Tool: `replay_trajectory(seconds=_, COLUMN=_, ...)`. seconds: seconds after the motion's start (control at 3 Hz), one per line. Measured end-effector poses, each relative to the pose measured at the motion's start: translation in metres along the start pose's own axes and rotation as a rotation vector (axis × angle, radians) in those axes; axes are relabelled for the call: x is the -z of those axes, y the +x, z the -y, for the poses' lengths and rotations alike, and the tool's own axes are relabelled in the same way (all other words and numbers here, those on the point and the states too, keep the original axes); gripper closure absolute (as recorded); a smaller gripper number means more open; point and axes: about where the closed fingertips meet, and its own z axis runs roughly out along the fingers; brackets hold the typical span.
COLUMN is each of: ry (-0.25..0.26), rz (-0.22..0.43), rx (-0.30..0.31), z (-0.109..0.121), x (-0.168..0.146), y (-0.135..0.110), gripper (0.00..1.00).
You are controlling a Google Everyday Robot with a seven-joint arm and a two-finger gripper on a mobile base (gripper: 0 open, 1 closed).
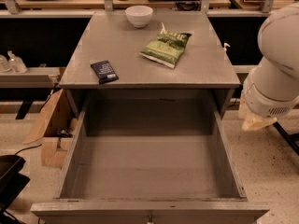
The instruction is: Open top drawer
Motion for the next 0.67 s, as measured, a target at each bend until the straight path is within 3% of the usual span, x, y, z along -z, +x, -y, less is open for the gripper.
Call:
replay_trajectory(seconds=0.33, ry=0.003, rz=-0.001, rx=-0.001, z=-0.0004, x=0.0015, y=0.0004, gripper=0.04)
replay_trajectory(seconds=0.67, ry=0.004, rz=-0.002, rx=-0.001, z=-0.0006, x=0.0022, y=0.0006, gripper=0.00)
